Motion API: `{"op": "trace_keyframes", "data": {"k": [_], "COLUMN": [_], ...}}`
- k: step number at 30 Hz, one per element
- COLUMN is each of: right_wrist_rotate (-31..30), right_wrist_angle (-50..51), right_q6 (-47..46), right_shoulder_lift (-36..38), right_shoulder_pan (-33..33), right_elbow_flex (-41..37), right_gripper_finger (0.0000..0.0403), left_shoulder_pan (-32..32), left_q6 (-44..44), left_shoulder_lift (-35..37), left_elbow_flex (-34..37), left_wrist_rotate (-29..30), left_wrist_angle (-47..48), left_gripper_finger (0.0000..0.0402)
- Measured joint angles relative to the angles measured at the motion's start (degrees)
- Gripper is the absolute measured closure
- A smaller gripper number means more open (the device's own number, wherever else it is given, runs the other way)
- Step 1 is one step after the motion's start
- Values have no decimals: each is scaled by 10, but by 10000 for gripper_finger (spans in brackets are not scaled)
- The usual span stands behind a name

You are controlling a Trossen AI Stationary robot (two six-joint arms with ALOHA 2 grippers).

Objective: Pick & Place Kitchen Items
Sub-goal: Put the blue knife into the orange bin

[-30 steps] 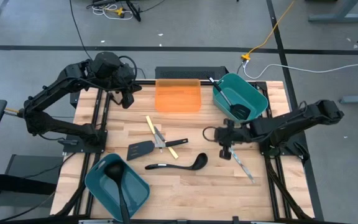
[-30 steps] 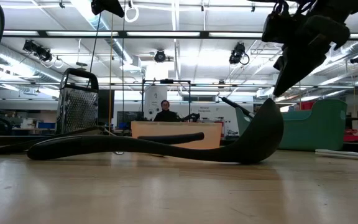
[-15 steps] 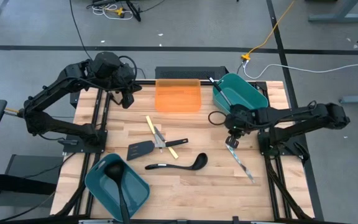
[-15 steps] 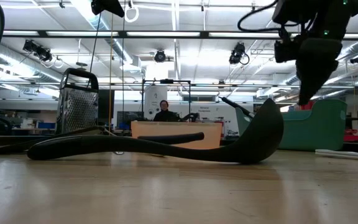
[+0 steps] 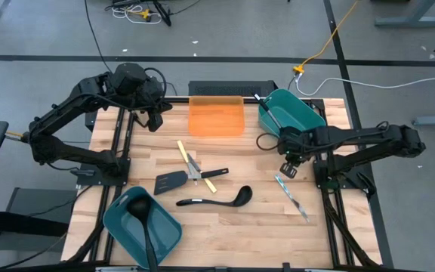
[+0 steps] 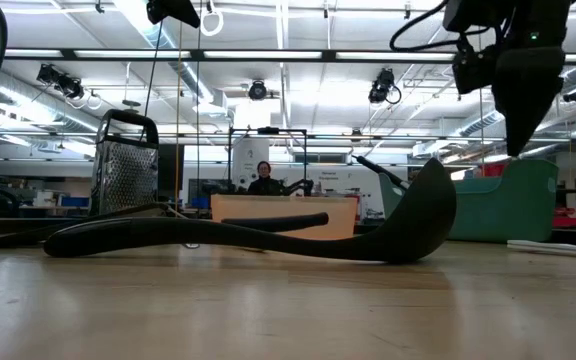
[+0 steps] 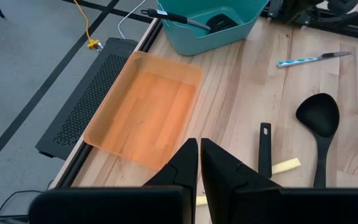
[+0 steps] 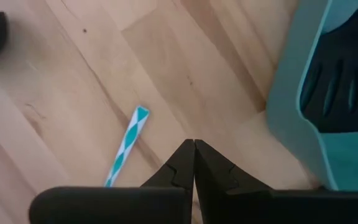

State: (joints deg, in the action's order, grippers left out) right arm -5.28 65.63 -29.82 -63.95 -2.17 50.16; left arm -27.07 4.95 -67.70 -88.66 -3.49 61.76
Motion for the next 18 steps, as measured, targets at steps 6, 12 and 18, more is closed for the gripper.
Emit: {"op": "trace_keyframes", "data": {"k": [6, 12, 18], "right_wrist_rotate": [19, 18, 40], "right_wrist_angle": [17, 22, 21], "right_q6": [-35, -55, -72], "right_shoulder_lift": [7, 17, 26], "right_shoulder_pan": [16, 38, 41], "right_elbow_flex": [8, 8, -2], "right_gripper_finger": [389, 389, 389], "left_shoulder_pan": [0, 0, 0], "left_q6": [0, 0, 0], "left_shoulder_lift": [0, 0, 0], "left_elbow_flex": [0, 0, 0], "left_wrist_rotate": [0, 0, 0], "left_wrist_angle": [0, 0, 0], "left_gripper_finger": [380, 380, 380]}}
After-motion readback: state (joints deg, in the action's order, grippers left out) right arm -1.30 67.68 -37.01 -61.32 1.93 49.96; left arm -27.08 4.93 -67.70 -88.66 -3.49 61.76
